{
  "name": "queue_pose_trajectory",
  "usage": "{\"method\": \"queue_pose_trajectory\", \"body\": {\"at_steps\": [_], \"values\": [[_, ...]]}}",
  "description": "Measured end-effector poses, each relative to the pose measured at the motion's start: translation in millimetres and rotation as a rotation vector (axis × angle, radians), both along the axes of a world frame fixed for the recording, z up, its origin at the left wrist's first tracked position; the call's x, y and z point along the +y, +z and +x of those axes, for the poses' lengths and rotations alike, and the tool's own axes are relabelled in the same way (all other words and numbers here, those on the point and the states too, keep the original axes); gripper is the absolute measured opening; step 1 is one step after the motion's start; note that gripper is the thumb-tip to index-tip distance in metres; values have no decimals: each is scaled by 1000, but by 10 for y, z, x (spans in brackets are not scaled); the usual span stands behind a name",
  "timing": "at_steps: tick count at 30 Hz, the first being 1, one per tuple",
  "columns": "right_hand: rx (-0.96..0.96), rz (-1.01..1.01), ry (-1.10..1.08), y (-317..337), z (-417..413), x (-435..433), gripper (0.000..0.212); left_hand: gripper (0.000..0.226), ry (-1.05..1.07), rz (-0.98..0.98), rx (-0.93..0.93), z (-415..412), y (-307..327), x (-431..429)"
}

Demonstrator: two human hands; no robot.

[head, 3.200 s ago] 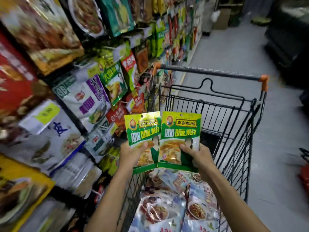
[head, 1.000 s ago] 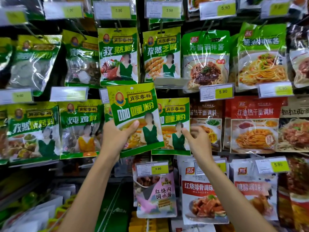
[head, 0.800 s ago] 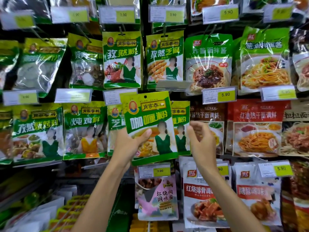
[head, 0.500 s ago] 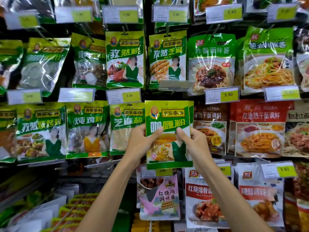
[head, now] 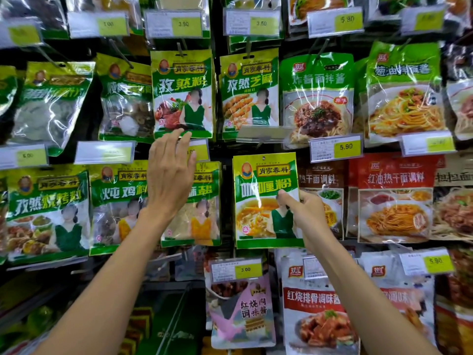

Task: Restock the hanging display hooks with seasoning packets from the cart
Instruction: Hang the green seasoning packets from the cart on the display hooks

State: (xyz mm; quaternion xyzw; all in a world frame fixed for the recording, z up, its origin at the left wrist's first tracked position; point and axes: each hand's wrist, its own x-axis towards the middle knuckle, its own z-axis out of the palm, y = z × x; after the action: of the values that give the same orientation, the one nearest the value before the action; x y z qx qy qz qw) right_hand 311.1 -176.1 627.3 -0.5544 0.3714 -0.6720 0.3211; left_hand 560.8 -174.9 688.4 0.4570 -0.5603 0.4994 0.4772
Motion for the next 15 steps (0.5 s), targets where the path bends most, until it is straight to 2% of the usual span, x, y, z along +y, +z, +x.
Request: {"method": "queue_pose_trajectory", "body": {"at_steps": [4,11,15], "values": [[16,37,-5,5,11,-68,25,37,-40,-21,-3,10,-9,6],[154,-72,-225,-38,67,-129,41,36,-70,-27,1,-4,-46,35],[168,-49,-290,-16,115,-207,46,36,-70,-26,5,-5,-45,40]]}}
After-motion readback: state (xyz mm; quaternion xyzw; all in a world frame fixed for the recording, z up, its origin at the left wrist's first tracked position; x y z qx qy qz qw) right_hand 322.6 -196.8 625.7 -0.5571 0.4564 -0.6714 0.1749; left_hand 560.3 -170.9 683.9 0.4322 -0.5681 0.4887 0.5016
